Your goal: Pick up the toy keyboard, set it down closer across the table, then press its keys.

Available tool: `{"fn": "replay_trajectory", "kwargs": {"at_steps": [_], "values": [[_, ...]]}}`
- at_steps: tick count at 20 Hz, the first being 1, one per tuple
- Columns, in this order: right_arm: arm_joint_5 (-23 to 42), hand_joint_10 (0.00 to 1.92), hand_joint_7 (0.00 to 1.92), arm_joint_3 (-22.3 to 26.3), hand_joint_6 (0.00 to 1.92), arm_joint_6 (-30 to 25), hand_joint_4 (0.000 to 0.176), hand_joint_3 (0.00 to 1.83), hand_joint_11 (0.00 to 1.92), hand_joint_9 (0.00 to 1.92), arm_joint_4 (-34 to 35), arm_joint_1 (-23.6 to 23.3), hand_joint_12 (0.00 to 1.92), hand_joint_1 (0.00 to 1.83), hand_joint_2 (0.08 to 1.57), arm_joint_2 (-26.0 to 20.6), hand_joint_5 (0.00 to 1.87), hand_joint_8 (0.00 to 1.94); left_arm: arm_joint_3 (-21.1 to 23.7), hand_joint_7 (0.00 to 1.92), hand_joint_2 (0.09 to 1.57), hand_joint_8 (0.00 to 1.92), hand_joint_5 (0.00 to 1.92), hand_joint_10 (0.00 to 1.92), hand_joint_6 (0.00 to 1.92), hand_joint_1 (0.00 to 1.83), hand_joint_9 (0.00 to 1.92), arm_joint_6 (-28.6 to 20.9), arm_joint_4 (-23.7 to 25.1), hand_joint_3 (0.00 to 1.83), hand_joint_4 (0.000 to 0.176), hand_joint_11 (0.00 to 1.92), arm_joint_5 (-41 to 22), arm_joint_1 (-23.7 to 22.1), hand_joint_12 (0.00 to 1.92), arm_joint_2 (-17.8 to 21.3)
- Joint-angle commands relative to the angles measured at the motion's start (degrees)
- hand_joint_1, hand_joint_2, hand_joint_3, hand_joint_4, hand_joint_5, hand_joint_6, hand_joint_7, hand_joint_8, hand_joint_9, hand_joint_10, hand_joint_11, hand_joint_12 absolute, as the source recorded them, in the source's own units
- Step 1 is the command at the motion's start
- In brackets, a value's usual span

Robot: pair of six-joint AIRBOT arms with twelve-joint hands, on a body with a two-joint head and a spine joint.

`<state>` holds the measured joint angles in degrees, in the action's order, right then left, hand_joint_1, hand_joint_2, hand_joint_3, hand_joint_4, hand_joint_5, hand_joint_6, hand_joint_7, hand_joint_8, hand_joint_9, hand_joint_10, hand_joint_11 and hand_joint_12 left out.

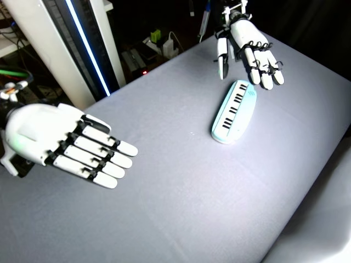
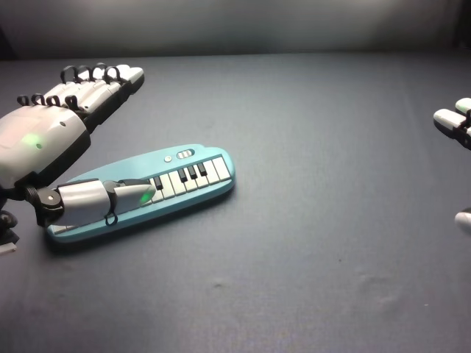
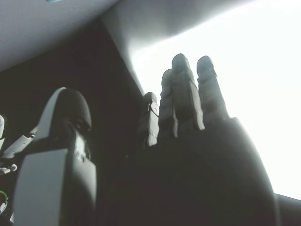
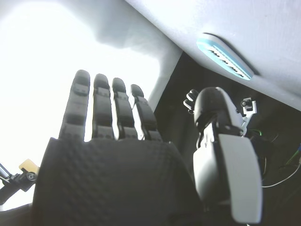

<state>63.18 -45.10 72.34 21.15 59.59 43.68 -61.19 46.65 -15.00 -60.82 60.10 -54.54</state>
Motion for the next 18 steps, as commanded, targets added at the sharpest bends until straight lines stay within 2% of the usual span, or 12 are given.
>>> {"fn": "replay_trajectory", "kwargs": {"at_steps": [1, 2, 5, 6, 7, 9, 10, 12, 14, 16, 18], "values": [[7.26, 0.00, 0.00, -0.22, 0.00, -0.01, 0.037, 0.01, 0.00, 0.00, -0.41, -0.11, 0.00, 0.24, 1.30, -0.23, 0.00, 0.00, -0.28, 0.00, 1.10, 0.00, 0.00, 0.00, 0.00, 0.66, 0.00, -0.11, 0.19, 0.01, 0.018, 0.00, -6.65, -0.49, 0.00, -0.37], [7.26, 0.00, 0.00, -0.22, 0.00, -0.01, 0.039, 0.01, 0.00, 0.00, -0.40, -0.11, 0.00, 0.24, 1.30, -0.23, 0.00, 0.00, -0.27, 0.00, 1.10, 0.00, 0.00, 0.00, 0.00, 0.66, 0.00, -0.11, 0.14, 0.01, 0.014, 0.00, -6.70, -0.49, 0.00, -0.37], [7.26, 0.00, 0.00, -0.21, 0.00, -0.01, 0.031, 0.01, 0.00, 0.00, -0.40, -0.11, 0.00, 0.25, 1.31, -0.23, 0.00, 0.00, -0.84, 0.00, 1.10, 0.00, 0.00, 0.00, 0.00, 0.68, 0.00, -0.08, 0.00, 0.01, 0.026, 0.00, -5.02, -0.65, 0.00, -0.56], [7.26, 0.00, 0.00, -0.21, 0.00, -0.01, 0.032, 0.01, 0.00, 0.00, -0.40, -0.11, 0.00, 0.25, 1.31, -0.23, 0.00, 0.00, -1.46, 0.00, 1.08, 0.00, 0.00, 0.00, 0.00, 0.67, 0.00, 0.03, -0.10, 0.00, 0.048, 0.00, -3.46, -1.02, 0.00, -0.82], [7.26, 0.00, 0.00, -0.22, 0.00, -0.01, 0.034, 0.01, 0.00, 0.00, -0.32, -0.11, 0.00, 0.24, 1.31, -0.21, 0.00, 0.00, -2.62, 0.00, 1.04, 0.00, 0.00, 0.00, 0.00, 0.69, 0.00, 0.48, -0.69, 0.00, 0.052, 0.00, -0.61, -1.69, 0.00, -1.42], [7.26, 0.00, 0.00, -0.22, 0.00, -0.02, 0.041, 0.01, 0.00, 0.00, -0.29, -0.11, 0.00, 0.24, 1.31, -0.11, 0.00, 0.00, -3.11, 0.00, 1.01, 0.00, 0.00, 0.00, 0.00, 0.74, 0.00, 1.56, -1.45, 0.00, 0.054, 0.00, 1.24, -2.23, 0.00, -1.70], [7.26, 0.00, 0.00, -0.22, 0.00, -0.05, 0.035, 0.01, 0.00, 0.00, -0.29, -0.11, 0.00, 0.24, 1.31, -0.07, 0.00, 0.00, -3.65, 0.00, 0.99, 0.00, 0.00, 0.00, 0.00, 0.77, 0.00, 2.44, -2.00, 0.00, 0.052, 0.00, 3.02, -2.79, 0.00, -2.06], [7.25, 0.00, 0.00, -0.28, 0.00, -0.07, 0.041, 0.00, 0.00, 0.00, -0.22, -0.03, 0.00, 0.28, 1.31, 0.02, 0.00, 0.00, -5.42, 0.00, 0.96, 0.00, 0.00, 0.00, 0.00, 0.76, 0.00, 3.07, -2.77, 0.00, 0.066, 0.00, 6.82, -3.82, 0.00, -3.33], [7.24, 0.00, 0.00, -0.52, 0.00, -0.46, 0.036, 0.00, 0.00, 0.00, -0.03, 0.10, 0.00, 0.27, 1.31, 0.16, 0.00, 0.00, -6.92, 0.00, 0.93, 0.00, 0.00, 0.00, 0.00, 0.74, 0.00, 3.90, -3.85, 0.00, 0.094, 0.00, 10.01, -4.35, 0.00, -4.63], [7.24, 0.00, 0.00, -0.71, 0.00, -1.00, 0.034, 0.00, 0.00, 0.00, 0.00, 0.29, 0.00, 0.28, 1.31, 0.31, 0.00, 0.00, -8.70, 0.00, 0.93, 0.00, 0.00, 0.00, 0.00, 0.76, 0.00, 5.30, -5.03, 0.00, 0.082, 0.00, 13.97, -5.33, 0.00, -6.09], [7.24, 0.00, 0.00, -0.71, 0.00, -1.07, 0.039, 0.00, 0.00, 0.00, 0.08, 0.44, 0.00, 0.27, 1.30, 0.32, 0.00, 0.00, -10.99, 0.00, 0.92, 0.00, 0.00, 0.00, 0.00, 0.76, 0.00, 6.04, -5.66, 0.00, 0.079, 0.00, 18.01, -6.78, 0.00, -7.83]]}}
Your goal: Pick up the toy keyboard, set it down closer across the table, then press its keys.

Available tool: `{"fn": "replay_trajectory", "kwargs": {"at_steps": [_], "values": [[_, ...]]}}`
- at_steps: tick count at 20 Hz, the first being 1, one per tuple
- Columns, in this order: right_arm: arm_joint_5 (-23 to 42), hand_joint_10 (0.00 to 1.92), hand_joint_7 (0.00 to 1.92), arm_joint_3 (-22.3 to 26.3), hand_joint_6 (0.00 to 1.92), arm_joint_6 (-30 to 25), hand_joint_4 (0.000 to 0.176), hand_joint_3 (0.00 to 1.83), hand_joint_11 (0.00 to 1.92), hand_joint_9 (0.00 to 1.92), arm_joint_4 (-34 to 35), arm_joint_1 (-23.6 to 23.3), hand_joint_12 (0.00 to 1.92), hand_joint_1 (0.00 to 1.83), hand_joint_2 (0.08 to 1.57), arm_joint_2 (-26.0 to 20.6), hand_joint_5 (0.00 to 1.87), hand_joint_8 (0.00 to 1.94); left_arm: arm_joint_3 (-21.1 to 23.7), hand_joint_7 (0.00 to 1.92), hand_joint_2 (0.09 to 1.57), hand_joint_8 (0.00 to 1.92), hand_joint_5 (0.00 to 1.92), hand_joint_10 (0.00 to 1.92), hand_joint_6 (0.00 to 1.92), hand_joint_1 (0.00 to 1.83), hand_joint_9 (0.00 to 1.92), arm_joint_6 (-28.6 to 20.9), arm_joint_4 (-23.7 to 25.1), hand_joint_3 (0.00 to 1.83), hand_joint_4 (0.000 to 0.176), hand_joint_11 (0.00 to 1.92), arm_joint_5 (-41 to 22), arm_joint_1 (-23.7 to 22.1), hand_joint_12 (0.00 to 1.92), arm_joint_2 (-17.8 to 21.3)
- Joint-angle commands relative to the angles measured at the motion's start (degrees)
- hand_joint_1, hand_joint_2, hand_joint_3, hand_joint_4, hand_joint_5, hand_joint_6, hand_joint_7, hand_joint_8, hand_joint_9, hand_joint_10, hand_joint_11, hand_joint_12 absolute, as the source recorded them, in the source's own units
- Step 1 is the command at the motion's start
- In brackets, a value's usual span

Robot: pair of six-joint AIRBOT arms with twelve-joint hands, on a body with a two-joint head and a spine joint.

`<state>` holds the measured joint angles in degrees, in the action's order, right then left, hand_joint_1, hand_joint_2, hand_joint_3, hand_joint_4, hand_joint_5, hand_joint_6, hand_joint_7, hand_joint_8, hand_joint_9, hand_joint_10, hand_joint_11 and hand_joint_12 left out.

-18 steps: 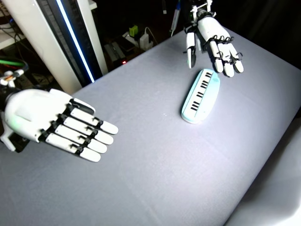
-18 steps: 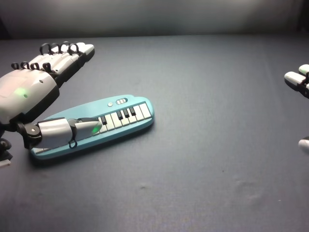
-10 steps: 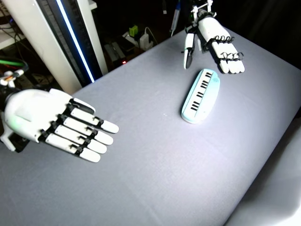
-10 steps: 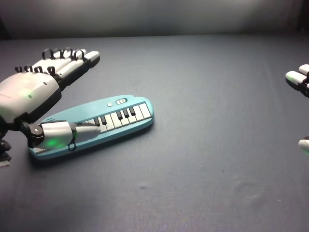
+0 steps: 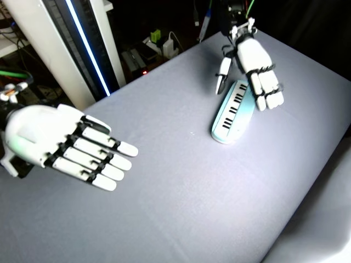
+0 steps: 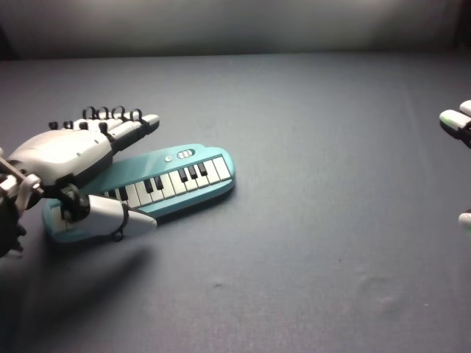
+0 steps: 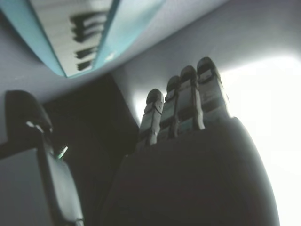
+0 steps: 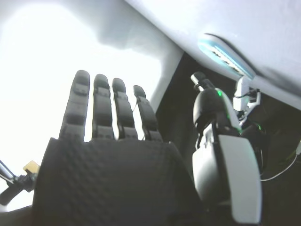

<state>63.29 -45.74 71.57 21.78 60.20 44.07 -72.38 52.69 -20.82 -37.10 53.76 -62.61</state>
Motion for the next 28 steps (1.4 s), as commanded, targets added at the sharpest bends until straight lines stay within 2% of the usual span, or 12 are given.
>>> {"fn": "replay_trajectory", "kwargs": {"at_steps": [1, 8, 10, 11, 12, 13, 14, 15, 17, 18, 20, 28], "values": [[7.13, 0.00, 0.00, -0.12, 0.00, -0.43, 0.034, 0.00, 0.00, 0.00, -0.51, -0.11, 0.00, 0.28, 1.30, -0.07, 0.00, 0.00, -1.05, 0.00, 0.92, 0.00, 0.00, 0.00, 0.00, 0.75, 0.00, 0.37, -0.03, 0.00, 0.072, 0.00, -3.40, -1.21, 0.00, -0.79], [7.11, 0.00, 0.00, -0.35, 0.00, -0.97, 0.025, 0.00, 0.00, 0.00, -0.49, 0.03, 0.00, 0.26, 1.31, 0.03, 0.00, 0.00, -5.10, 0.00, 0.95, 0.00, 0.00, 0.00, 0.00, 0.84, 0.00, 2.16, -0.97, 0.01, 0.105, 0.00, 3.79, -3.33, 0.00, -4.08], [7.11, 0.00, 0.00, -0.38, 0.00, -1.09, 0.016, 0.00, 0.00, 0.00, -0.48, 0.09, 0.00, 0.28, 1.30, 0.04, 0.00, 0.00, -5.42, 0.00, 1.01, 0.00, 0.00, 0.02, 0.00, 0.95, 0.06, 2.16, -0.44, 0.00, 0.092, 0.00, 4.83, -3.41, 0.93, -4.33], [7.11, 0.00, 0.00, -0.44, 0.00, -1.21, 0.016, 0.00, 0.00, 0.00, -0.45, 0.16, 0.00, 0.26, 1.30, 0.09, 0.00, 0.00, -5.58, 0.05, 1.06, 0.00, 0.02, 0.05, 0.00, 1.01, 0.19, 2.16, 0.19, 0.00, 0.056, 0.00, 5.66, -3.48, 1.23, -4.45], [7.11, 0.00, 0.00, -0.46, 0.00, -1.23, 0.016, 0.00, 0.00, 0.00, -0.44, 0.17, 0.00, 0.26, 1.30, 0.11, 0.00, 0.00, -5.63, 0.05, 1.06, 0.00, 0.02, 0.05, 0.00, 1.01, 0.19, 2.16, 0.44, 0.00, 0.056, 0.00, 6.02, -3.51, 1.23, -4.47], [7.11, 0.00, 0.00, -0.46, 0.00, -1.25, 0.011, 0.00, 0.00, 0.00, -0.44, 0.18, 0.00, 0.29, 1.29, 0.12, 0.00, 0.00, -5.77, 0.46, 1.08, 0.22, 0.47, 0.66, 0.13, 1.18, 0.38, 2.16, 0.97, 0.00, 0.000, 0.17, 6.60, -3.72, 1.60, -4.50], [7.11, 0.00, 0.00, -0.46, 0.00, -1.26, 0.021, 0.00, 0.00, 0.00, -0.44, 0.19, 0.00, 0.28, 1.30, 0.12, 0.00, 0.00, -5.82, 0.52, 1.10, 0.51, 0.60, 1.09, 0.26, 1.22, 0.39, 2.16, 1.13, 0.00, 0.000, 0.29, 6.79, -3.86, 1.74, -4.50], [7.11, 0.00, 0.00, -0.47, 0.00, -1.28, 0.009, 0.00, 0.00, 0.00, -0.44, 0.20, 0.00, 0.27, 1.30, 0.12, 0.00, 0.00, -5.84, 0.62, 1.25, 1.30, 0.65, 1.41, 1.23, 1.14, 0.45, 2.16, 1.18, 0.01, 0.000, 0.46, 6.82, -3.94, 1.82, -4.49], [7.11, 0.00, 0.00, -0.50, 0.00, -1.31, 0.006, 0.00, 0.00, 0.00, -0.44, 0.20, 0.00, 0.26, 1.30, 0.12, 0.00, 0.00, -5.86, 0.60, 1.32, 1.57, 0.61, 1.54, 1.54, 1.09, 0.44, 2.16, 1.39, 0.00, 0.025, 0.50, 6.81, -4.23, 1.86, -4.46], [7.11, 0.00, 0.00, -0.50, 0.00, -1.31, 0.015, 0.01, 0.00, 0.00, -0.44, 0.20, 0.00, 0.27, 1.31, 0.12, 0.00, 0.00, -5.90, 0.60, 1.30, 1.59, 0.36, 1.75, 1.42, 1.25, 0.47, 2.16, 1.69, 0.00, 0.000, 0.64, 6.95, -4.44, 1.91, -4.46], [7.11, 0.00, 0.00, -0.51, 0.00, -1.32, 0.022, 0.00, 0.00, 0.00, -0.44, 0.24, 0.00, 0.28, 1.31, 0.13, 0.00, 0.00, -5.88, 0.62, 1.29, 1.58, 0.30, 1.89, 1.46, 1.30, 0.49, 2.16, 2.04, 0.00, 0.000, 0.72, 6.75, -4.69, 1.92, -4.44], [7.15, 0.00, 0.00, -0.58, 0.00, -1.35, 0.024, 0.00, 0.00, 0.00, -0.36, 0.29, 0.00, 0.26, 1.32, 0.12, 0.00, 0.00, 0.46, 0.56, 1.35, 1.66, 0.58, 1.76, 1.59, 1.08, 0.46, 1.94, 9.80, 0.00, 0.022, 0.62, -2.12, -8.12, 1.92, -0.43]]}}
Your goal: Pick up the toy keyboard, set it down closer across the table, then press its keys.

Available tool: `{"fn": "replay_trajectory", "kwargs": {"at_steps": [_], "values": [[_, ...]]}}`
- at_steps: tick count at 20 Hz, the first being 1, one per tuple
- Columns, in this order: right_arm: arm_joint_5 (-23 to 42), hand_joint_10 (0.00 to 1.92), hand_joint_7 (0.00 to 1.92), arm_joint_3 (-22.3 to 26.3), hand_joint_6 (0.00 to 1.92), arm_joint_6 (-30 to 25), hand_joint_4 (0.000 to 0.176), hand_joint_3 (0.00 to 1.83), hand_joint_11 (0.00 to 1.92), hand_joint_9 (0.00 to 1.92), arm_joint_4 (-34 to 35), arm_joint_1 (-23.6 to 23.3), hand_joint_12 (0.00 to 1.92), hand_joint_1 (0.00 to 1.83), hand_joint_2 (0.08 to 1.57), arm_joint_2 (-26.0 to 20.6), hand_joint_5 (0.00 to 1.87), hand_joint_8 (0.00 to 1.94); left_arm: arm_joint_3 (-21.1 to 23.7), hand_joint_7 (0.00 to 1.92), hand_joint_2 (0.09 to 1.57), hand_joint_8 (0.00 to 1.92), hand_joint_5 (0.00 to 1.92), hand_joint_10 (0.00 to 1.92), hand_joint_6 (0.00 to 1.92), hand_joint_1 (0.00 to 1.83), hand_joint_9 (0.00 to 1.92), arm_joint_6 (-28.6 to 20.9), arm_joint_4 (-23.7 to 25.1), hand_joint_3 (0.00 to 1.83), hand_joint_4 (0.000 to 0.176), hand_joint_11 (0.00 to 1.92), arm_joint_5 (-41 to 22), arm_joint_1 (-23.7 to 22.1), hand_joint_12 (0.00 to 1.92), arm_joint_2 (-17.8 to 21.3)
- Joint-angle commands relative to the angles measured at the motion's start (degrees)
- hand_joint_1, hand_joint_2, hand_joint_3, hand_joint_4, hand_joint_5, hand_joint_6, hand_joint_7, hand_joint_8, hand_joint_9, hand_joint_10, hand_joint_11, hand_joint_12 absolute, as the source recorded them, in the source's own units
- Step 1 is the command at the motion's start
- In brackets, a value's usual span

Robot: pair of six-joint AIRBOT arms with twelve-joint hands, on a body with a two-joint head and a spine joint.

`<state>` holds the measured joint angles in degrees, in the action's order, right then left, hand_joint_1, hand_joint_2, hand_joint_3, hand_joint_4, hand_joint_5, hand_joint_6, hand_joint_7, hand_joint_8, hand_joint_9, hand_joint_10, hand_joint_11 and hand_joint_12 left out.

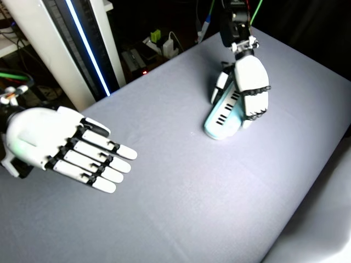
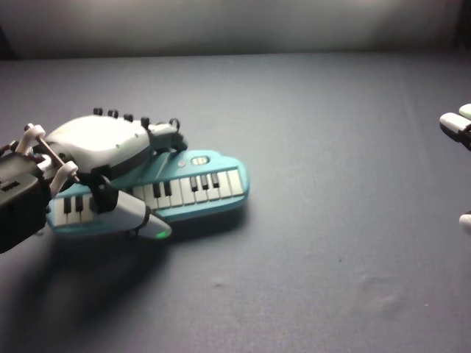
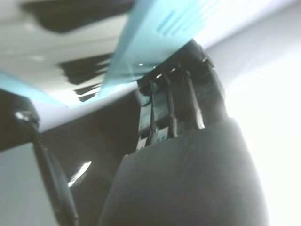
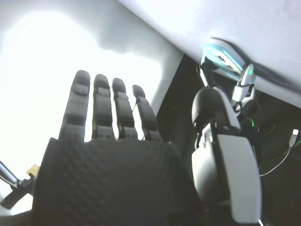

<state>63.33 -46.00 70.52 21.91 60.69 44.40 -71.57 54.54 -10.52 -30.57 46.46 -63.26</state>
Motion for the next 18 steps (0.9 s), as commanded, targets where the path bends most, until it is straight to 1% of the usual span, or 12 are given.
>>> {"fn": "replay_trajectory", "kwargs": {"at_steps": [1, 3, 6, 7, 8, 9, 11, 12, 13, 16, 17, 18], "values": [[7.11, 0.00, 0.00, -0.32, 0.00, -0.31, 0.027, 0.00, 0.00, 0.00, -0.49, -0.19, 0.00, 0.25, 1.32, -0.21, 0.00, 0.00, 0.15, 0.56, 1.35, 1.66, 0.56, 1.78, 1.62, 1.07, 0.43, -1.18, 1.91, 0.00, 0.025, 0.59, -9.67, -1.33, 1.92, 0.27], [7.18, 0.00, 0.00, -0.30, 0.00, -0.31, 0.020, 0.00, 0.00, 0.00, -0.50, -0.19, 0.00, 0.28, 1.32, -0.21, 0.00, 0.00, 0.45, 0.58, 1.35, 1.59, 0.56, 1.63, 1.66, 1.08, 0.36, -4.28, 6.64, 0.00, 0.025, 0.38, -10.63, -3.00, 1.91, -0.76], [8.11, 0.00, 0.00, -0.05, 0.00, -0.42, 0.015, 0.00, 0.00, 0.00, -0.74, -0.20, 0.00, 0.24, 1.32, -0.29, 0.00, 0.00, -0.84, 0.59, 1.33, 1.62, 0.60, 1.69, 1.55, 1.08, 0.37, -6.82, 12.78, 0.00, 0.030, 0.42, -8.16, -6.77, 1.92, -4.24], [8.46, 0.00, 0.00, 0.00, 0.00, -0.53, 0.026, 0.00, 0.00, 0.00, -0.92, -0.20, 0.00, 0.20, 1.33, -0.31, 0.00, 0.00, -1.58, 0.40, 1.14, 1.55, 0.42, 1.76, 1.47, 1.26, 0.43, -7.63, 14.10, 0.00, 0.000, 0.57, -7.32, -7.58, 1.92, -5.50], [9.08, 0.00, 0.00, 0.03, 0.00, -0.93, 0.041, 0.01, 0.00, 0.00, -1.37, -0.20, 0.00, 0.16, 1.34, -0.33, 0.00, 0.00, -3.12, 0.36, 1.09, 1.52, 0.37, 1.75, 1.45, 1.31, 0.46, -9.49, 16.52, 0.00, 0.000, 0.60, -5.64, -9.33, 1.92, -7.91], [9.40, 0.00, 0.00, 0.03, 0.00, -1.21, 0.039, 0.01, 0.00, 0.00, -1.64, -0.21, 0.00, 0.06, 1.35, -0.34, 0.00, 0.00, -4.09, 0.38, 1.08, 1.32, 0.34, 1.55, 1.39, 1.29, 0.44, -10.52, 18.03, 0.00, 0.000, 0.54, -4.86, -10.28, 1.79, -9.35], [10.46, 0.00, 0.00, 0.02, 0.00, -2.00, 0.039, 0.01, 0.00, 0.00, -2.41, -0.23, 0.00, 0.03, 1.35, -0.34, 0.00, 0.00, -6.48, 0.40, 1.08, 1.21, 0.34, 1.45, 1.36, 1.28, 0.46, -13.03, 21.32, 0.00, 0.000, 0.53, -2.62, -12.65, 1.73, -13.36], [10.78, 0.00, 0.00, 0.02, 0.00, -2.28, 0.046, 0.01, 0.00, 0.00, -2.72, -0.34, 0.00, 0.00, 1.35, -0.34, 0.00, 0.00, -7.31, 0.66, 1.19, 1.37, 0.41, 1.43, 1.09, 1.31, 0.52, -13.57, 22.63, 0.00, 0.000, 0.59, -1.40, -13.66, 1.72, -14.89], [11.05, 0.00, 0.00, 0.02, 0.00, -2.51, 0.059, 0.01, 0.00, 0.00, -3.03, -0.46, 0.00, 0.00, 1.35, -0.34, 0.00, 0.00, -7.97, 0.45, 1.13, 1.25, 0.44, 1.42, 1.02, 1.26, 0.46, -13.75, 23.43, 0.00, 0.000, 0.52, -0.37, -14.42, 1.74, -16.19], [11.54, 0.00, 0.00, 0.01, 0.00, -2.86, 0.082, 0.00, 0.00, 0.00, -3.94, -0.95, 0.00, 0.00, 1.34, -0.34, 0.00, 0.00, -10.86, 0.50, 1.12, 0.86, 0.48, 1.20, 0.70, 1.22, 0.44, -14.57, 24.12, 0.00, 0.000, 0.43, 2.27, -16.07, 1.65, -20.84], [11.62, 0.00, 0.00, 0.01, 0.00, -2.95, 0.082, 0.00, 0.00, 0.00, -4.12, -1.00, 0.00, 0.00, 1.34, -0.34, 0.00, 0.00, -11.85, 0.50, 1.12, 0.86, 0.48, 1.20, 0.70, 1.22, 0.44, -14.58, 24.32, 0.00, 0.000, 0.43, 3.55, -16.50, 1.65, -22.24], [11.68, 0.00, 0.00, -0.01, 0.00, -3.05, 0.092, 0.00, 0.00, 0.00, -4.27, -1.02, 0.00, 0.00, 1.34, -0.34, 0.00, 0.00, -12.79, 0.66, 1.21, 1.31, 0.49, 1.29, 0.79, 1.29, 0.43, -14.58, 24.45, 0.01, 0.000, 0.44, 4.76, -16.77, 1.70, -23.52]]}}
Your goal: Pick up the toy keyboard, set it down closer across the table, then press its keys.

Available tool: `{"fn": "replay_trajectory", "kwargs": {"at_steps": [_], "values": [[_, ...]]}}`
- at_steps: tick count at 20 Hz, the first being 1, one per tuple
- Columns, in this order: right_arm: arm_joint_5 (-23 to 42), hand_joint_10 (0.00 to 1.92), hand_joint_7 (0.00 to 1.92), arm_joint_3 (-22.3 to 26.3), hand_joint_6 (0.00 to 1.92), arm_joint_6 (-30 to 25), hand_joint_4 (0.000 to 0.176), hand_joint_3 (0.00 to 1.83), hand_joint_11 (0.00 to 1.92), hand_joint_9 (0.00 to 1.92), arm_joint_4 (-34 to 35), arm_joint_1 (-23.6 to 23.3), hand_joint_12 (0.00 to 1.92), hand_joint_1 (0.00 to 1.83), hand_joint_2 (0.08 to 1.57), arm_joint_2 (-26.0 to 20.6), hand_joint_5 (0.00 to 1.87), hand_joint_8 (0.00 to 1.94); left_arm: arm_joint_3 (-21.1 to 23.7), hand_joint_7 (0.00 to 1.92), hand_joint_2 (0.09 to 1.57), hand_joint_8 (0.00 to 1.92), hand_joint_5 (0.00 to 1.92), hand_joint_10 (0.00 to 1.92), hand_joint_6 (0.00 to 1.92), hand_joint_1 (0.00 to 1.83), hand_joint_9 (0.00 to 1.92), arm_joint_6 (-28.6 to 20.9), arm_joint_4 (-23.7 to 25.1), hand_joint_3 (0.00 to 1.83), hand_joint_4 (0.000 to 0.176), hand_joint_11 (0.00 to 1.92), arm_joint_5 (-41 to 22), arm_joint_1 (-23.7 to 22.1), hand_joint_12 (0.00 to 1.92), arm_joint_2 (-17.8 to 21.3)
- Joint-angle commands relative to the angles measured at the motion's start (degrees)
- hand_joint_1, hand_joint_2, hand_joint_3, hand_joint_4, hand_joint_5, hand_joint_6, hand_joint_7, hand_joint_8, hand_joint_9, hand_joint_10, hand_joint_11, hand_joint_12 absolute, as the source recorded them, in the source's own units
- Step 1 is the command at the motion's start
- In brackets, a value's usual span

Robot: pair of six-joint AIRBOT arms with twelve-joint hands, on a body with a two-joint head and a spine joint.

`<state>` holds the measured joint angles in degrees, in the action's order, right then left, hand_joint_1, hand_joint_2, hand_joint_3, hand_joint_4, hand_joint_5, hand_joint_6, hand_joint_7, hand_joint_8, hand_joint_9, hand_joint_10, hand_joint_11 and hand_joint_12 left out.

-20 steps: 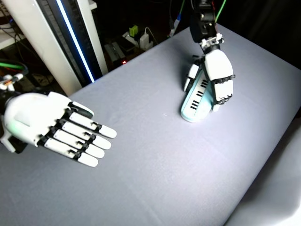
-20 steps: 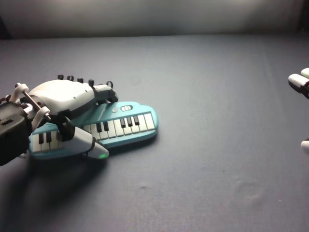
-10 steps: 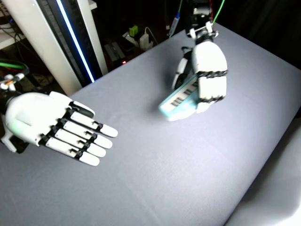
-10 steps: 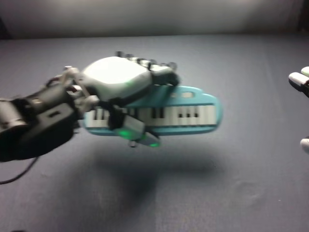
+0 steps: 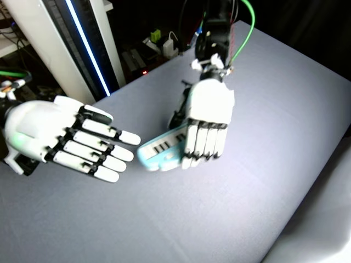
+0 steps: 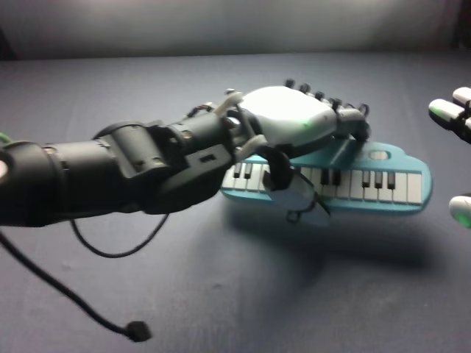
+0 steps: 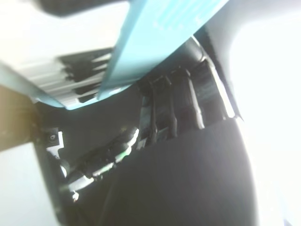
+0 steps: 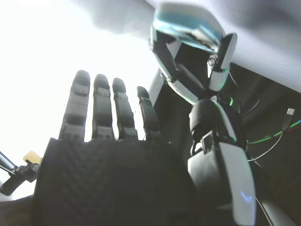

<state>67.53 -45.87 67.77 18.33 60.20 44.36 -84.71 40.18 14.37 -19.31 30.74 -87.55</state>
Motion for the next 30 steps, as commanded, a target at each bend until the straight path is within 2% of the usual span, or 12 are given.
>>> {"fn": "replay_trajectory", "kwargs": {"at_steps": [1, 5, 9, 10, 13, 17, 19, 22, 23, 24, 26, 30], "values": [[7.48, 0.00, 0.00, -0.18, 0.00, -0.36, 0.082, 0.00, 0.00, 0.00, -0.81, -0.66, 0.00, 0.00, 1.34, -0.29, 0.00, 0.00, -0.49, 0.45, 1.15, 0.89, 0.42, 1.12, 0.86, 1.19, 0.40, -0.23, -0.29, 0.00, 0.000, 0.30, -5.23, -1.14, 1.60, -0.48], [7.48, 0.00, 0.00, -0.23, 0.00, -0.62, 0.075, 0.00, 0.00, 0.00, -0.99, -0.79, 0.00, 0.00, 1.34, -0.29, 0.00, 0.00, -2.18, 0.37, 1.15, 0.06, 0.32, 0.31, 0.17, 1.00, 0.34, -0.23, 0.03, 0.00, 0.000, 0.01, -2.15, -0.95, 1.30, -3.01], [7.48, 0.00, 0.00, -0.28, 0.00, -0.90, 0.070, 0.00, 0.00, 0.00, -1.00, -0.79, 0.00, 0.00, 1.34, -0.29, 0.00, 0.00, -2.02, 0.19, 1.15, 0.00, 0.10, 0.02, 0.00, 0.84, 0.25, -0.23, 0.04, 0.00, 0.044, 0.00, -1.93, -0.75, 1.08, -3.27], [7.48, 0.00, 0.00, -0.28, 0.00, -0.93, 0.083, 0.00, 0.00, 0.00, -1.00, -0.79, 0.00, 0.00, 1.34, -0.29, 0.00, 0.00, -1.57, 0.01, 1.05, 0.00, 0.00, 0.00, 0.00, 0.68, 0.01, -0.25, 0.04, 0.00, 0.127, 0.00, -2.58, -0.70, 0.51, -2.89], [7.48, 0.00, 0.00, -0.17, 0.00, -1.13, 0.081, 0.01, 0.00, 0.00, -1.05, -0.79, 0.00, 0.00, 1.35, -0.29, 0.00, 0.00, 1.56, 0.00, 0.97, 0.00, 0.00, 0.00, 0.00, 0.57, 0.00, -0.27, 0.19, 0.00, 0.175, 0.00, -6.61, -0.99, 0.00, 1.01], [5.67, 0.00, 0.00, -0.12, 0.00, -1.44, 0.079, 0.01, 0.00, 0.00, -2.35, -1.03, 0.00, 0.00, 1.36, -0.30, 0.00, 0.00, 7.48, 0.00, 1.03, 0.00, 0.00, 0.00, 0.00, 0.35, 0.00, -0.63, -2.61, 0.02, 0.147, 0.00, -17.20, 1.26, 0.00, 11.11], [3.56, 0.00, 0.00, -0.41, 0.00, -1.44, 0.047, 0.00, 0.00, 0.00, -3.18, -1.66, 0.00, 0.03, 1.36, -0.28, 0.00, 0.00, 9.52, 0.00, 1.34, 0.00, 0.02, 0.00, 0.01, 0.51, 0.00, -0.62, -6.70, 0.02, 0.042, 0.00, -22.90, 3.67, 0.00, 15.85], [-0.62, 0.00, 0.00, -1.71, 0.00, -1.41, 0.051, 0.00, 0.00, 0.00, -4.27, -3.43, 0.00, 0.04, 1.36, 0.63, 0.00, 0.00, 12.86, 0.00, 1.38, 0.00, 0.03, 0.00, 0.01, 0.60, 0.00, 1.50, -12.75, 0.02, 0.029, 0.00, -30.04, 7.63, 0.00, 22.02], [-3.22, 0.00, 0.00, -2.65, 0.00, -1.30, 0.070, 0.00, 0.00, 0.00, -4.98, -5.10, 0.00, 0.08, 1.36, 1.58, 0.00, 0.00, 14.34, 0.00, 1.37, 0.00, 0.03, 0.00, 0.01, 0.62, 0.00, 2.64, -15.41, 0.01, 0.074, 0.00, -33.15, 9.67, 0.00, 24.10], [-5.22, 0.00, 0.00, -3.36, 0.00, -1.05, 0.070, 0.00, 0.00, 0.00, -5.51, -6.39, 0.00, 0.08, 1.36, 2.28, 0.00, 0.00, 15.21, 0.00, 1.37, 0.00, 0.03, 0.00, 0.01, 0.62, 0.00, 3.13, -16.94, 0.01, 0.074, 0.00, -35.17, 11.00, 0.00, 25.34], [-11.02, 0.00, 0.00, -5.57, 0.01, 1.06, 0.021, 0.01, 0.00, 0.00, -6.51, -10.36, 0.00, 0.15, 1.40, 5.16, 0.04, 0.00, 17.40, 0.00, 1.41, 0.00, 0.01, 0.00, 0.00, 0.73, 0.00, 3.50, -21.18, 0.01, 0.000, 0.00, -40.33, 15.62, 0.00, 28.36], [-19.60, 0.00, 0.00, -9.61, 0.02, 4.81, 0.027, 0.00, 0.00, 0.00, -6.60, -15.91, 0.00, 0.23, 1.38, 10.27, 0.07, 0.00, 19.67, 0.00, 1.41, 0.00, 0.04, 0.00, 0.01, 0.80, 0.00, 3.69, -26.57, 0.00, 0.000, 0.00, -46.78, 21.46, 0.00, 30.52]]}}
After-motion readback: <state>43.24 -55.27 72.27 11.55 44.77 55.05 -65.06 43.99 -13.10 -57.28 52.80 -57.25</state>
